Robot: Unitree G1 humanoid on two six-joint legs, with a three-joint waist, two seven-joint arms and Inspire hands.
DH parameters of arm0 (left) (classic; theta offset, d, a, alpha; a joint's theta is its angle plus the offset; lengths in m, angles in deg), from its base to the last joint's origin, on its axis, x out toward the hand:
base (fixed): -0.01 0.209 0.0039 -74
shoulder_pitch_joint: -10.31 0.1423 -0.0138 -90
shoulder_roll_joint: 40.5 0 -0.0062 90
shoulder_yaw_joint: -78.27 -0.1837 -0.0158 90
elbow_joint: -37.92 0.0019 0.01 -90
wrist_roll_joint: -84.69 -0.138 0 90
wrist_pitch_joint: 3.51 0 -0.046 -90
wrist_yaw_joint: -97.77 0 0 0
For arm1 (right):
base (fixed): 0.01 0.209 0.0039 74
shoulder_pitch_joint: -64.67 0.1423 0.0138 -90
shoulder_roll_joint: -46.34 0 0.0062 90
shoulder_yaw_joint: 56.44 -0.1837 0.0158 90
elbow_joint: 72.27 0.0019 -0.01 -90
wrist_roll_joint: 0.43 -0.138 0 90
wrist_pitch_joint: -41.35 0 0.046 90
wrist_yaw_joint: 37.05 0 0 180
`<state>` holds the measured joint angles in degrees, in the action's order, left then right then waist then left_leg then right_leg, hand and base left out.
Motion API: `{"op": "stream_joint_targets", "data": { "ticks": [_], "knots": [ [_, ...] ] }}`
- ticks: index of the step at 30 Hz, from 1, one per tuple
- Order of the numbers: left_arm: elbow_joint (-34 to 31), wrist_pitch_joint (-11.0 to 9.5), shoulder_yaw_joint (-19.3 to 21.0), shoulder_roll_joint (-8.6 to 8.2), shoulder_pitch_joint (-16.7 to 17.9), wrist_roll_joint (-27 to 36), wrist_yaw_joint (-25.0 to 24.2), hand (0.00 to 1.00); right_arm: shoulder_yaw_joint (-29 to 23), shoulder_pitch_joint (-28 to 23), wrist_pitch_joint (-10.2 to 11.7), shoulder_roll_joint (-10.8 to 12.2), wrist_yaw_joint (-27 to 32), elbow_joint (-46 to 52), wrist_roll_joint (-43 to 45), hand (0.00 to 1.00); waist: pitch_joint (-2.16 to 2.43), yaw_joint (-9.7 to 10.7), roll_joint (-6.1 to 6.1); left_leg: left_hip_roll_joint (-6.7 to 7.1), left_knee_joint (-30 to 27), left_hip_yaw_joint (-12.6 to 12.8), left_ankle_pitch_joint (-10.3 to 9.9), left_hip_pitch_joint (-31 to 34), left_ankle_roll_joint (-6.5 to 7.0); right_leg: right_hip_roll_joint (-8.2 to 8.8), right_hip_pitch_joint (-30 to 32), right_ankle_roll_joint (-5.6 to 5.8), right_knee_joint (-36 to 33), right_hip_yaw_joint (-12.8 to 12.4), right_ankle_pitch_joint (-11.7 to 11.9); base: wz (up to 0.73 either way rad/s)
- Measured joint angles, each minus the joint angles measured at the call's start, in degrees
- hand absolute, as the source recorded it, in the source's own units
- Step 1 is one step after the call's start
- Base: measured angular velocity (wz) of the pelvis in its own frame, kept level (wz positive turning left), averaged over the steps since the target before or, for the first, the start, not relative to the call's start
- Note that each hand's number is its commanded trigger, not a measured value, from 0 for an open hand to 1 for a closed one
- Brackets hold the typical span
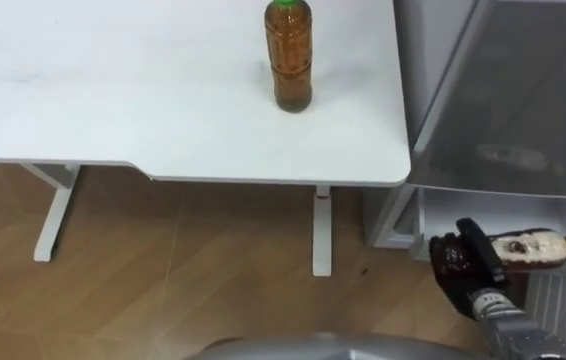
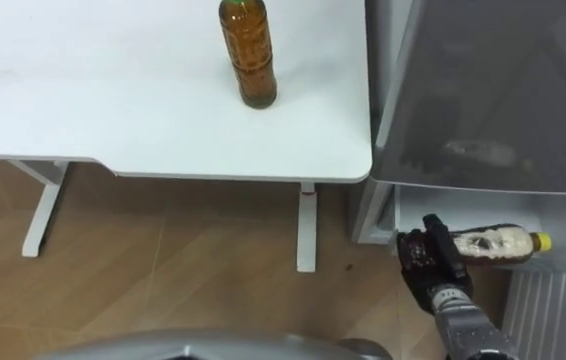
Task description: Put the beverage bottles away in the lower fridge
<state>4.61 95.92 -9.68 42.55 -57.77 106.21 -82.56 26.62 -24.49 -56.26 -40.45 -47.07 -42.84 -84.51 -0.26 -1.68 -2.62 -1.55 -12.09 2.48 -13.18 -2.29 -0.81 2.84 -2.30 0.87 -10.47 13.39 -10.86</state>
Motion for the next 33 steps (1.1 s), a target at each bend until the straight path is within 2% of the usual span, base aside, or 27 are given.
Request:
{"op": "stream_joint_targets", "data": {
  "ticks": [4, 6, 8, 11, 15, 19, 22, 24, 33],
  "knots": [
    [0.0, 0.6, 0.0, 1.25, -4.2, -1.1, -0.1, 0.0, -0.2, 6.0, -0.6, -0.6, 0.1, -3.6, -0.6, 1.0, -0.32, -0.4, 0.37, -0.02, -0.7, -0.2, 0.3, 3.9, 0.19, 0.19, 4.0, -0.18, -1.9, 0.0, 0.2, 0.01],
    [-0.1, 0.5, -0.7, 2.43, -7.9, -2.0, -0.2, 0.0, 0.2, 8.7, -0.7, -0.8, 0.1, -5.8, -1.4, 1.0, -0.76, -0.5, 0.87, 0.18, -0.6, -0.1, 1.1, 6.2, 0.31, 0.64, 6.9, -0.23, -3.3, 0.1, 0.2, 0.0],
    [-0.2, -0.2, -1.5, 3.19, -10.3, -2.2, -0.1, 0.0, 0.2, 11.0, -0.9, -0.9, 0.2, -7.5, -1.4, 1.0, -1.03, -0.6, 1.26, 0.21, -0.6, 0.5, 1.5, 8.2, 0.36, 0.78, 9.4, -0.59, -3.5, 0.0, 0.6, -0.15],
    [-0.3, -0.7, -1.8, 3.17, -12.2, -2.5, 0.2, 0.0, 0.0, 15.9, -1.3, -2.1, 0.2, -13.3, -1.2, 1.0, -1.19, -0.3, 1.52, 0.23, -0.7, 0.9, 1.9, 10.4, 0.52, 0.85, 11.5, -0.6, -3.4, -0.1, 1.4, -0.07],
    [1.1, -0.6, -3.0, 3.21, -13.7, -3.3, 0.1, 0.0, 0.1, 19.6, -1.5, -3.9, 0.5, -15.1, -0.7, 1.0, -1.18, -0.9, 1.52, 0.3, -0.7, 2.0, 2.3, 13.1, 0.78, 1.1, 15.1, -0.58, -4.4, -0.6, 1.8, -0.12],
    [2.1, -0.6, -3.0, 3.25, -14.7, -6.1, -0.6, 0.0, 0.1, 20.3, -2.1, -5.0, 1.1, -15.0, -0.6, 1.0, -1.25, -2.4, 1.73, 0.29, -0.6, 2.7, 2.5, 14.3, 0.79, 1.3, 17.3, -0.63, -5.3, -0.6, 1.8, -0.13],
    [2.2, -0.6, -3.0, 3.62, -15.4, -7.3, -1.7, 0.0, 0.3, 22.3, -3.0, -5.4, 1.1, -15.0, -0.6, 1.0, -1.47, -3.1, 2.31, 0.3, -0.7, 3.3, 2.9, 16.6, 0.84, 1.51, 20.0, -1.01, -5.9, -0.5, 2.1, -0.09],
    [2.2, -0.6, -3.0, 3.88, -15.4, -8.0, -2.7, 0.0, 0.2, 23.1, -3.9, -6.2, 1.4, -15.0, -0.8, 1.0, -1.68, -3.1, 2.83, 0.43, -0.8, 3.4, 3.3, 18.3, 0.89, 1.77, 22.0, -1.1, -6.6, -0.4, 2.1, 0.0],
    [2.9, -0.1, -4.6, 5.8, -15.5, -8.3, -2.6, 0.0, 0.6, 26.2, -5.1, -8.2, 3.5, -17.6, 0.0, 1.0, -1.7, -3.2, 2.95, 0.57, -1.6, 3.4, 3.4, 20.0, 1.06, 2.41, 23.5, -1.18, -7.4, 0.8, 2.3, 0.0]
  ]
}}
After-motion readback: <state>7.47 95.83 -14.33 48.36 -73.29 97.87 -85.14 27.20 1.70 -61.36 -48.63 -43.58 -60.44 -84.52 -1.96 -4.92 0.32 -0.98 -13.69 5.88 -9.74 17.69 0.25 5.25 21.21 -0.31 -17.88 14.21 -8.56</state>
